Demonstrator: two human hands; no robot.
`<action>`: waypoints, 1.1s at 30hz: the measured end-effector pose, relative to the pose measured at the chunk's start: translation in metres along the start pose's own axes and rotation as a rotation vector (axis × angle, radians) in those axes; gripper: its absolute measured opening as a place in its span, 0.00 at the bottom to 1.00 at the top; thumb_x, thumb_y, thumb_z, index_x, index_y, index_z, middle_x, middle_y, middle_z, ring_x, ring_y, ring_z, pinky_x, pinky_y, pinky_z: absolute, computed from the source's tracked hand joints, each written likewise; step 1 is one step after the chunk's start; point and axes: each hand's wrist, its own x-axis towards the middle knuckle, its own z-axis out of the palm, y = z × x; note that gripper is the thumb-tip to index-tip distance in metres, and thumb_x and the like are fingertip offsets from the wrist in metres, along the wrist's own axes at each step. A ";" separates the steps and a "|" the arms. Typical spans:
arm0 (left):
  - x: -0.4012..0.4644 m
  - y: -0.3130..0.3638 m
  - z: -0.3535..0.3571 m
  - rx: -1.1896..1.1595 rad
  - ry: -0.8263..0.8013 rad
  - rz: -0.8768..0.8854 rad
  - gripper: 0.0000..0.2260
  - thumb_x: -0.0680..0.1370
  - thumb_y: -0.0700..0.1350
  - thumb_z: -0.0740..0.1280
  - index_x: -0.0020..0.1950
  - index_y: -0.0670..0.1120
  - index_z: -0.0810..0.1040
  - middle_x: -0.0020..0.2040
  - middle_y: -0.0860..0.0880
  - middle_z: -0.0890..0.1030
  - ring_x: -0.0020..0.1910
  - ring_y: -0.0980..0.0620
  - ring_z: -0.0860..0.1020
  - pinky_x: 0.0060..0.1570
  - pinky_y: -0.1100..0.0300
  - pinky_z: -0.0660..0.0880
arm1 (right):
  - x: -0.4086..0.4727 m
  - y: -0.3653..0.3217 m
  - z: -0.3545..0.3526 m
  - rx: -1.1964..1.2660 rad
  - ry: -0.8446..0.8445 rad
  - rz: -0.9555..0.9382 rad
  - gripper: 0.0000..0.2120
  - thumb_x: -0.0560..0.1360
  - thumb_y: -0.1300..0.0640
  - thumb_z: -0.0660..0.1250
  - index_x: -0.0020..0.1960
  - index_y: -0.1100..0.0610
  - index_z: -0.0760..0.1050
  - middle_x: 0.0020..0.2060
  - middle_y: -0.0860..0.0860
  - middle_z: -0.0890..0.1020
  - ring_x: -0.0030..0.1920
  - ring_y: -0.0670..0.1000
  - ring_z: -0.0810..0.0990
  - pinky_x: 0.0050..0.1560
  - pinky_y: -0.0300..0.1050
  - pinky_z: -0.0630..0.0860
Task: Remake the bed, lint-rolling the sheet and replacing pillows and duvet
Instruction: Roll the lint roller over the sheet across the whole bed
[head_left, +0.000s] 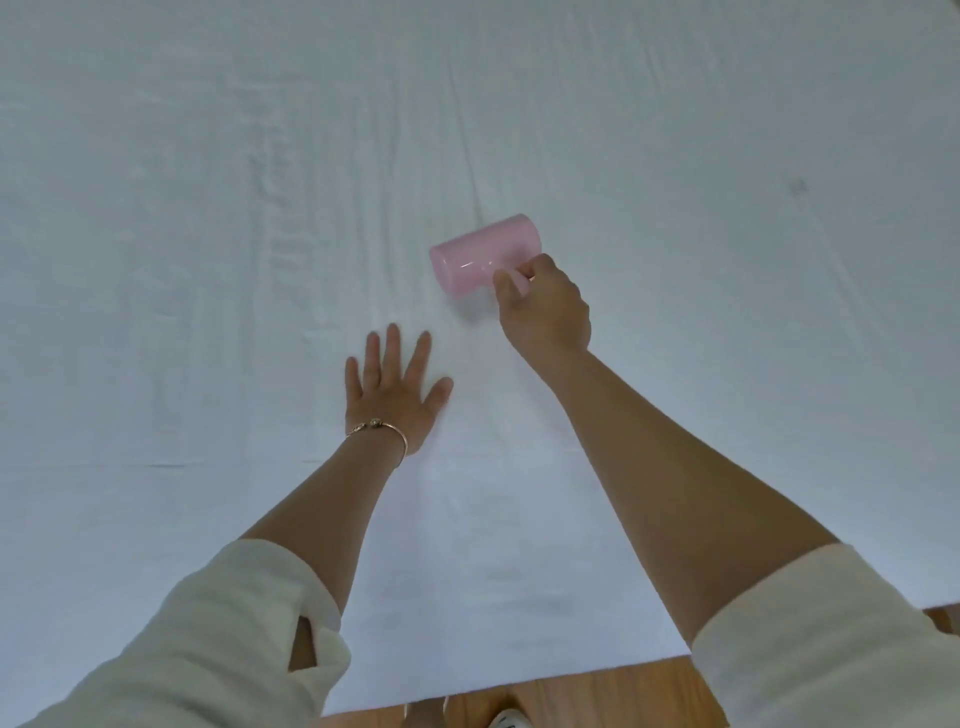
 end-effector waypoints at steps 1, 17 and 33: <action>0.000 0.000 0.006 0.008 0.022 0.002 0.28 0.80 0.65 0.40 0.75 0.60 0.31 0.76 0.52 0.29 0.75 0.48 0.30 0.73 0.47 0.32 | 0.008 0.001 0.011 -0.039 -0.020 -0.005 0.19 0.80 0.42 0.59 0.61 0.55 0.72 0.53 0.53 0.79 0.52 0.58 0.78 0.47 0.48 0.73; -0.013 0.004 0.019 -0.011 0.155 -0.021 0.26 0.81 0.61 0.39 0.77 0.59 0.35 0.78 0.50 0.35 0.77 0.48 0.34 0.74 0.47 0.34 | -0.123 0.096 0.022 0.044 0.048 0.283 0.12 0.75 0.42 0.67 0.51 0.49 0.75 0.41 0.48 0.81 0.43 0.57 0.80 0.41 0.47 0.77; -0.207 0.060 0.053 -0.002 -0.200 0.156 0.24 0.82 0.54 0.51 0.78 0.57 0.52 0.79 0.53 0.51 0.77 0.49 0.51 0.74 0.53 0.55 | -0.311 0.199 -0.069 0.161 -0.088 0.405 0.11 0.75 0.43 0.66 0.51 0.49 0.75 0.37 0.46 0.81 0.38 0.49 0.80 0.34 0.43 0.72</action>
